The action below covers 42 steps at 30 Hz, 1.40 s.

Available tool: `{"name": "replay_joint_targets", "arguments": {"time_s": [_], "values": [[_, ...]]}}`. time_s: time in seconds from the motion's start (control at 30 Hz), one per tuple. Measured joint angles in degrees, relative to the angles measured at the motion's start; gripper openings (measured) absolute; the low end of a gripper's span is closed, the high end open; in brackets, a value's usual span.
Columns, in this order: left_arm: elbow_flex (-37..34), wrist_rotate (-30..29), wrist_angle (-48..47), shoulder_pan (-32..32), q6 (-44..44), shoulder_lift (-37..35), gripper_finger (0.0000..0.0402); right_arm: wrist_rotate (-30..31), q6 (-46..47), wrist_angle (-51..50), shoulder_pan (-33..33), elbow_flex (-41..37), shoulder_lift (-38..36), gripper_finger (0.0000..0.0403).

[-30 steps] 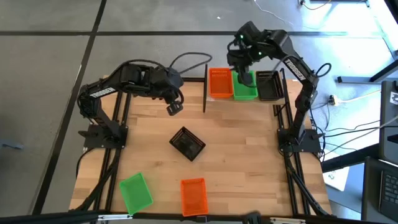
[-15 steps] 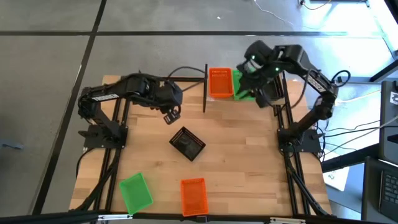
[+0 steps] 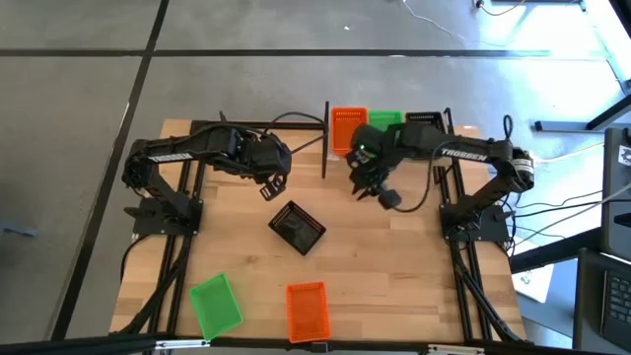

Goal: Stack baskets on shelf by color
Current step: Stack the black bin on top of the black bins on the shelf

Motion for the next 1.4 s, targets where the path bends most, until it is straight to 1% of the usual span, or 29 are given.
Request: {"name": "replay_joint_targets", "arguments": {"time_s": [0.07, 0.23, 0.3, 0.43, 0.57, 0.8, 0.93, 1.2, 1.4], "values": [[0.00, 0.01, 0.00, 0.00, 0.00, 0.00, 0.0064, 0.50, -1.17, 5.42, 1.05, -2.85, 0.02, 0.0092], [0.00, 0.05, -0.02, 0.00, 0.04, 0.00, 0.0064, 0.51, -11.09, 14.58, 4.41, -8.46, -0.02, 0.0092], [0.00, 0.05, -0.02, 0.02, 0.04, 0.00, 0.0064, 0.50, -13.53, 19.39, 5.74, -10.99, -0.02, 0.0092], [0.00, 0.07, -0.02, 0.02, 0.07, 0.00, 0.0064, 0.51, -14.91, 29.58, 7.93, -15.79, 0.70, 0.0092], [0.00, 0.07, -0.04, 0.02, 0.07, 0.00, 0.0064, 0.51, -14.96, 36.05, 9.54, -18.71, 3.93, 0.0092], [0.00, 0.11, -0.07, 0.02, 0.06, 0.00, 0.0064, 0.55, -15.11, 42.38, 11.71, -18.84, 11.18, 0.0092], [0.00, 1.43, -0.08, 0.02, 0.04, 0.00, 0.0064, 0.53, -15.13, 43.22, 12.68, -18.84, 13.81, 0.0092], [0.00, 1.62, -0.11, 0.02, 0.07, 0.00, 0.0064, 0.57, -15.15, 46.70, 12.96, -18.79, 14.92, 0.0092], [0.00, 1.60, -0.16, 0.02, 0.52, 0.00, 0.0064, 0.53, -15.06, 46.82, 12.96, -18.74, 16.08, 0.0092]]}}
